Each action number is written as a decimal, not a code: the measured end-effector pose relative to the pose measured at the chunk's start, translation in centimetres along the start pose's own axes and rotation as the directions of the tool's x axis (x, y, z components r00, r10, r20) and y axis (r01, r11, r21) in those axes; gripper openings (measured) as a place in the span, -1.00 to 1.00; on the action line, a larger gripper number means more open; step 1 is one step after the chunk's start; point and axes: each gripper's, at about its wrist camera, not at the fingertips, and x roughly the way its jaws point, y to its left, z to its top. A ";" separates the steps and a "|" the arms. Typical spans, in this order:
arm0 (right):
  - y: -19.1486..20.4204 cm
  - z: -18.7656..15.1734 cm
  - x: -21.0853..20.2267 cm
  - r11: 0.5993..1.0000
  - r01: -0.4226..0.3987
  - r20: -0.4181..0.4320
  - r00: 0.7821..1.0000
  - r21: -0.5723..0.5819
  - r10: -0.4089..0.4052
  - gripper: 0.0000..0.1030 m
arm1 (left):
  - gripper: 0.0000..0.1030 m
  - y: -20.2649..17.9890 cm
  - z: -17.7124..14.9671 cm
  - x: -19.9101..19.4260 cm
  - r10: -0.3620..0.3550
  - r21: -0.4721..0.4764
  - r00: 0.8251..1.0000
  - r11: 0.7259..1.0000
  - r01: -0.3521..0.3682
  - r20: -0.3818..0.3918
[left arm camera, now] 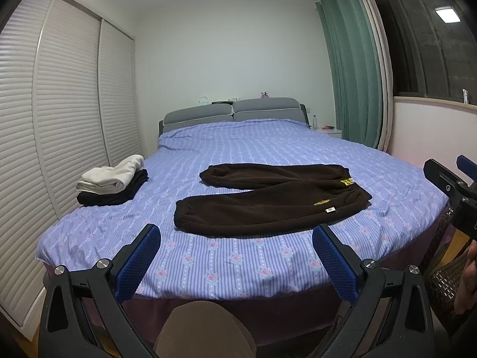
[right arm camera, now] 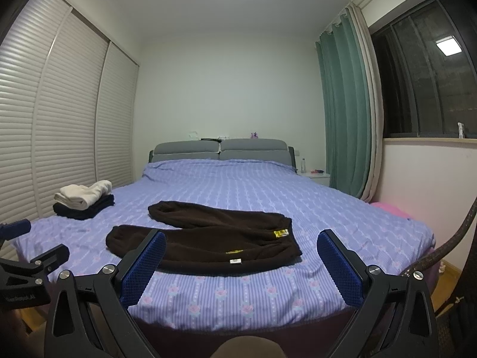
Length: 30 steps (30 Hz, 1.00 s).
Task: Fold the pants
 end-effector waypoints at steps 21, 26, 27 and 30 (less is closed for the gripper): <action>-6.4 3.8 17.3 0.998 0.060 -0.283 0.958 0.036 -0.048 0.99 | 1.00 -3.6 10.0 18.0 -0.044 0.093 0.995 0.994 0.053 -0.094; -8.6 6.1 25.6 0.999 0.044 -0.329 0.943 0.001 -0.041 0.99 | 1.00 -5.7 13.7 25.6 -0.077 0.135 0.991 0.987 0.091 -0.109; -9.0 6.4 27.7 0.999 0.031 -0.349 0.937 -0.011 -0.033 0.99 | 1.00 -6.3 14.5 27.3 -0.084 0.156 0.990 0.983 0.101 -0.109; -9.7 6.8 32.9 0.998 -0.018 -0.405 0.914 -0.054 -0.006 0.99 | 1.00 -7.9 16.6 32.9 -0.132 0.201 0.984 0.967 0.155 -0.124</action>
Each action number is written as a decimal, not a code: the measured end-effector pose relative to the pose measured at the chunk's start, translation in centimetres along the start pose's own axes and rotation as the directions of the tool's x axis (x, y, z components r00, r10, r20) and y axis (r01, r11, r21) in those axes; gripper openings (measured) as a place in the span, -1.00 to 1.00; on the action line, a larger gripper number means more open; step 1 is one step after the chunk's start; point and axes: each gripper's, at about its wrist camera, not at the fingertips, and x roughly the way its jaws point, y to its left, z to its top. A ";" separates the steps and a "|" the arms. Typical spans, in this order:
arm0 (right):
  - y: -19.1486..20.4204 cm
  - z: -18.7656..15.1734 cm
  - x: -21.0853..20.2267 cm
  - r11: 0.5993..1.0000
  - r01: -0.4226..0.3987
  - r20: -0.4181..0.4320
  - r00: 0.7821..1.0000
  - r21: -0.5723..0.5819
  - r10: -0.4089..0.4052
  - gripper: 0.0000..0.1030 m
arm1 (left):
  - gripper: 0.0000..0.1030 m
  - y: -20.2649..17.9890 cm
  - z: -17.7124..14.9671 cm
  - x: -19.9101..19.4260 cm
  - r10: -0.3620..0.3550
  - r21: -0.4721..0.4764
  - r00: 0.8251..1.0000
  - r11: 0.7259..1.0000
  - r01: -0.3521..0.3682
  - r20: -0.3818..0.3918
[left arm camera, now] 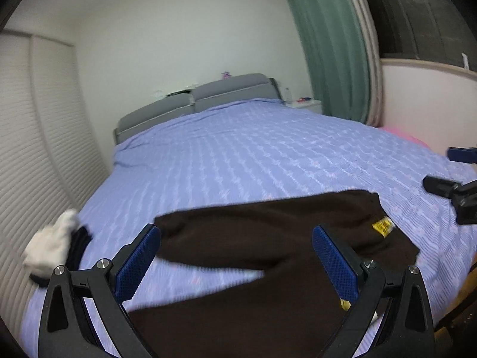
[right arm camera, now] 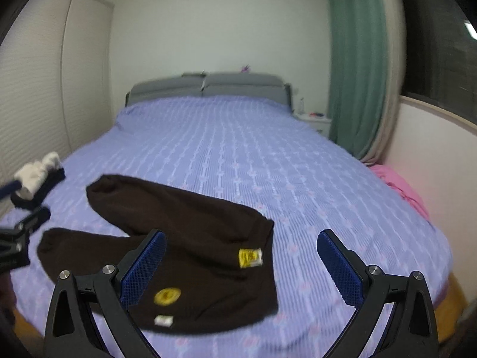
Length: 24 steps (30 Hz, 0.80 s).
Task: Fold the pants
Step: 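Grasp the pants waistband with the left tool while the right tool grasps the other waistband edge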
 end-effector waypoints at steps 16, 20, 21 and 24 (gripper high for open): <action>0.6 4.6 22.0 0.927 -0.260 -0.383 0.913 -0.272 0.144 0.80 | 0.68 -5.0 3.9 23.0 -0.319 0.396 0.898 0.815 0.423 -0.304; 0.3 4.7 24.7 0.904 -0.319 -0.443 0.880 -0.284 0.171 0.80 | 0.66 -5.7 3.5 26.3 -0.364 0.419 0.848 0.750 0.512 -0.384; 0.3 4.7 25.3 0.898 -0.338 -0.457 0.870 -0.281 0.185 0.80 | 0.66 -5.9 3.4 27.1 -0.373 0.419 0.833 0.734 0.535 -0.409; 0.5 4.5 27.4 0.879 -0.396 -0.530 0.822 -0.266 0.210 0.78 | 0.60 -6.4 3.0 29.0 -0.367 0.442 0.810 0.697 0.565 -0.457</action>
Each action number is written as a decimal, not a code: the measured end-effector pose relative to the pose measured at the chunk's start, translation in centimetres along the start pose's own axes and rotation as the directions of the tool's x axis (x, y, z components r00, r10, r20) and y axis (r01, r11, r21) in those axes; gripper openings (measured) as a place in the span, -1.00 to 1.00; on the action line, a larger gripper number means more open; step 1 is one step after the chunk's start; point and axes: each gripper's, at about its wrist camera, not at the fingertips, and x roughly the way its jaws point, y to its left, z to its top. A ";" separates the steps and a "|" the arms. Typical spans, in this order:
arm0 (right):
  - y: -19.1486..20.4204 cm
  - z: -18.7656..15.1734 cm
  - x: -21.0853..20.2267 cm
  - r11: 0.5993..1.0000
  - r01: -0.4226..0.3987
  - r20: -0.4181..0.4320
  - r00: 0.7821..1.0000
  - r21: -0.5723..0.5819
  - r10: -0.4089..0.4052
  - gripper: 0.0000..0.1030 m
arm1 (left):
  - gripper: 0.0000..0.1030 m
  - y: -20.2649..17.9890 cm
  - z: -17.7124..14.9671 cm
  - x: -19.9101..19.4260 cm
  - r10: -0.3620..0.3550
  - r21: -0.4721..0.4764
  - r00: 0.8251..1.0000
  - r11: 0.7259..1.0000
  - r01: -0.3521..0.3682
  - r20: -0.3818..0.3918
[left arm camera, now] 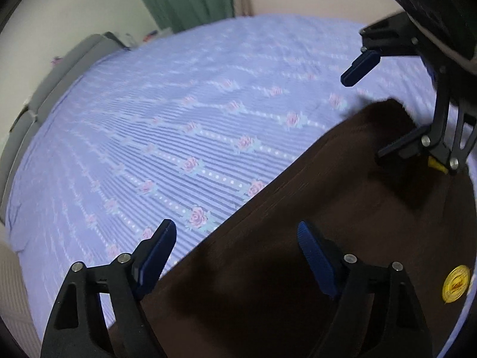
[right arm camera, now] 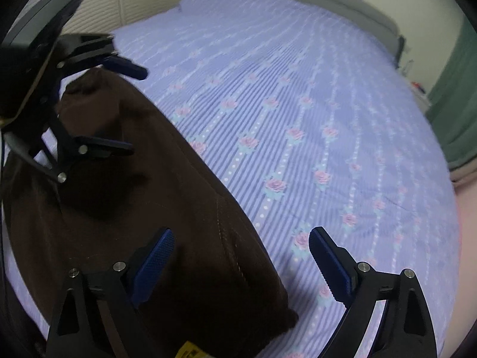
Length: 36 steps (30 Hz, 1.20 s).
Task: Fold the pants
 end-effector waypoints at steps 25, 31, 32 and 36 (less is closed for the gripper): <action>5.0 -1.4 -4.6 0.987 0.018 0.083 0.997 -0.160 -0.004 -0.74 | -0.73 -1.6 -2.2 -5.2 -0.057 0.001 0.996 0.998 0.057 0.071; 10.0 -4.6 -11.5 0.956 0.145 0.210 0.973 -0.257 -0.091 -0.74 | -0.73 -4.5 -4.2 -12.5 0.012 -0.009 0.989 1.000 -0.011 0.150; 10.9 -5.3 -12.5 0.948 0.165 0.229 0.968 -0.271 -0.103 -0.74 | -0.74 -5.0 -4.6 -13.4 0.016 -0.016 0.988 1.000 -0.013 0.156; 14.8 -7.8 -15.2 0.912 0.238 0.294 0.946 -0.334 -0.140 -0.75 | -0.74 -7.3 -6.4 -16.5 0.036 -0.078 0.985 0.997 -0.023 0.171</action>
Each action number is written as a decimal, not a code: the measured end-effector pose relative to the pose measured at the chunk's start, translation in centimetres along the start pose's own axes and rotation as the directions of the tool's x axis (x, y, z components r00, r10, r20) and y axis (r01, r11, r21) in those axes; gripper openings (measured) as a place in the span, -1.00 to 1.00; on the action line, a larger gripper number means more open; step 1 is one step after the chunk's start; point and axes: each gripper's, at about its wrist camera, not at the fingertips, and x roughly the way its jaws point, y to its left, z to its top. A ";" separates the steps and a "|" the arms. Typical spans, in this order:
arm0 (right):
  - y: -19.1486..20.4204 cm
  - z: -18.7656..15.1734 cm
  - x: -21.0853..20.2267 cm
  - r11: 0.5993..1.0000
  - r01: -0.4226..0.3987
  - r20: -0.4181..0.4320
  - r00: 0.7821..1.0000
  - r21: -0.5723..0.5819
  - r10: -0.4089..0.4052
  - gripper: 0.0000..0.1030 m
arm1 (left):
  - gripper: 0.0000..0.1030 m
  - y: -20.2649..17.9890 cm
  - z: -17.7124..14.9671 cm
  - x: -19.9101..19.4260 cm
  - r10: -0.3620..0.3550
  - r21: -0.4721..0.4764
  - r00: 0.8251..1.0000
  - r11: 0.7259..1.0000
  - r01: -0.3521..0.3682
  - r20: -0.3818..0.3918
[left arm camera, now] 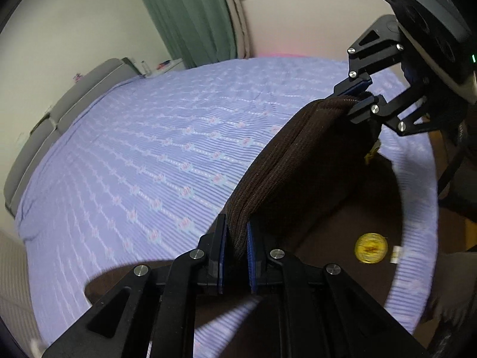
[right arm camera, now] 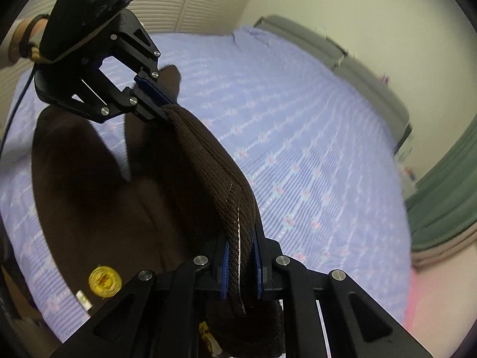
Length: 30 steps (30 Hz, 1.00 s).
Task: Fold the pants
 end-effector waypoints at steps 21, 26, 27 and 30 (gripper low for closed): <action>15.4 -9.6 -2.2 0.893 0.156 0.031 0.987 -0.422 -0.158 -0.74 | -0.75 -14.0 -10.1 -0.6 0.090 -0.195 0.996 0.977 -0.090 -0.011; 17.1 -12.1 -0.5 0.904 0.115 -0.007 0.992 -0.411 -0.129 -0.74 | -0.75 -14.9 -11.5 1.3 0.072 -0.240 0.996 0.967 -0.081 -0.047; 17.4 -12.4 -0.1 0.909 0.108 -0.013 0.992 -0.402 -0.123 -0.74 | -0.75 -15.0 -11.6 1.5 0.071 -0.244 0.996 0.966 -0.081 -0.051; 16.7 -12.7 1.2 0.922 0.094 -0.023 0.994 -0.376 -0.111 -0.73 | -0.74 -15.7 -12.1 2.5 0.080 -0.236 0.994 0.967 -0.095 -0.069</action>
